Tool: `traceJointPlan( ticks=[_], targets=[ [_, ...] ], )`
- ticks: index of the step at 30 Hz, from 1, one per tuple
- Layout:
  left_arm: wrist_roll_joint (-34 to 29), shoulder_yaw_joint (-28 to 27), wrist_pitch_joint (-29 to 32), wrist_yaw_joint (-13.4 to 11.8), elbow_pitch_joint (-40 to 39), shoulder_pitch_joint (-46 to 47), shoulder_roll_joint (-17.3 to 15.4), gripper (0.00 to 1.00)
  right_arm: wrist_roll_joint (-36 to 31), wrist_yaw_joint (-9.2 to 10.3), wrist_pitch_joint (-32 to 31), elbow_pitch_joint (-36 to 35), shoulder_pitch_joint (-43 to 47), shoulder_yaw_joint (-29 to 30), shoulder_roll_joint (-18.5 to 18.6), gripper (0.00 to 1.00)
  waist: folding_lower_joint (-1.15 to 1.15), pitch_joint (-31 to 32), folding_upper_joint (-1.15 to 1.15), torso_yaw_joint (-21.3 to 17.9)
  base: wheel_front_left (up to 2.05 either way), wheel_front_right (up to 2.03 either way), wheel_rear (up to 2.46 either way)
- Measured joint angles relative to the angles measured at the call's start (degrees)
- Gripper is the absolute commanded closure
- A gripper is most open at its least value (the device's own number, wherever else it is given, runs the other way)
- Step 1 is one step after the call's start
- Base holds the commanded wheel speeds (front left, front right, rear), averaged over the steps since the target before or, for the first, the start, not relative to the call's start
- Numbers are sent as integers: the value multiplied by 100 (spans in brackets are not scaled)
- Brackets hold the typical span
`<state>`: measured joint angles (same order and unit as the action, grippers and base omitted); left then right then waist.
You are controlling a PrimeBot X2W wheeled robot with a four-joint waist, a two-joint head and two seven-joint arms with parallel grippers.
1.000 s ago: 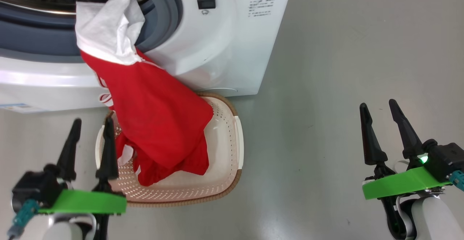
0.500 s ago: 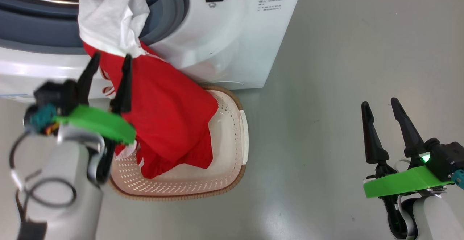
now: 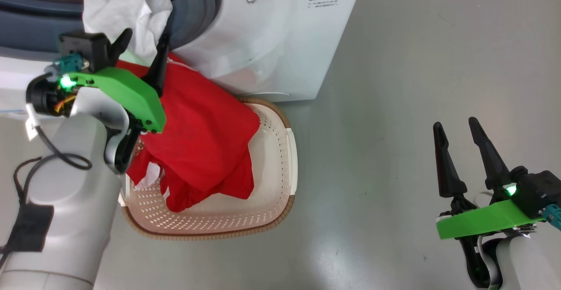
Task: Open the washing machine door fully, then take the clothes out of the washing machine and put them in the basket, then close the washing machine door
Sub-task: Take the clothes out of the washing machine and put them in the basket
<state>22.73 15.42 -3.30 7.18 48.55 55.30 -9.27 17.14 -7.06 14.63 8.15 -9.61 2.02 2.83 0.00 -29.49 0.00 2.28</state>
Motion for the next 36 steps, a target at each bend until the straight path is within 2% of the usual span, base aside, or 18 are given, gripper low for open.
traceJointPlan(
  ticks=[11, 12, 13, 14, 17, 21, 23, 30, 36],
  targets=[
    [268, 472, -197, 40, 1009, 579, -23, 0, 1, 0, 0, 0, -44, -67, 0, 0, 0, -36, 0, -52, 0, 0, 0],
    [290, 501, -238, 40, 1078, 604, -24, 11, 1, 0, 0, 0, -45, -70, 0, 0, 0, -27, 0, -60, 0, 0, 0],
    [320, 525, -267, 40, 1143, 620, -25, 34, 2, 0, 0, 0, -45, -71, 0, 0, 0, -20, 0, -68, 0, 0, 0],
    [336, 556, -297, 40, 1203, 630, -24, 51, 3, 0, 0, 1, -45, -71, 0, 0, 0, -12, 0, -75, 0, 0, 0],
    [371, 632, -343, 40, 1335, 650, -26, 69, 10, 0, 0, 1, -45, -71, 0, 0, 0, 6, 0, -83, 0, 0, 0],
    [423, 748, -464, 40, 1527, 690, -32, 83, 10, 0, 0, 0, -44, -65, 0, 0, 0, 34, 0, -80, 0, 0, 0],
    [468, 816, -539, 40, 1590, 691, -31, 100, 10, 0, 0, 0, -44, -63, 0, 0, 0, 45, 0, -69, 0, 0, 0],
    [670, 855, -973, 40, 1668, 690, -37, 100, 9, 0, 0, 1, -40, -54, 0, 0, 0, 107, 0, -27, 0, 0, 0],
    [775, 698, -1100, 38, 1434, 543, -93, 100, 9, 0, 0, 2, 5, -7, 0, 0, 0, 182, 0, 33, 0, 0, 0]
  ],
)
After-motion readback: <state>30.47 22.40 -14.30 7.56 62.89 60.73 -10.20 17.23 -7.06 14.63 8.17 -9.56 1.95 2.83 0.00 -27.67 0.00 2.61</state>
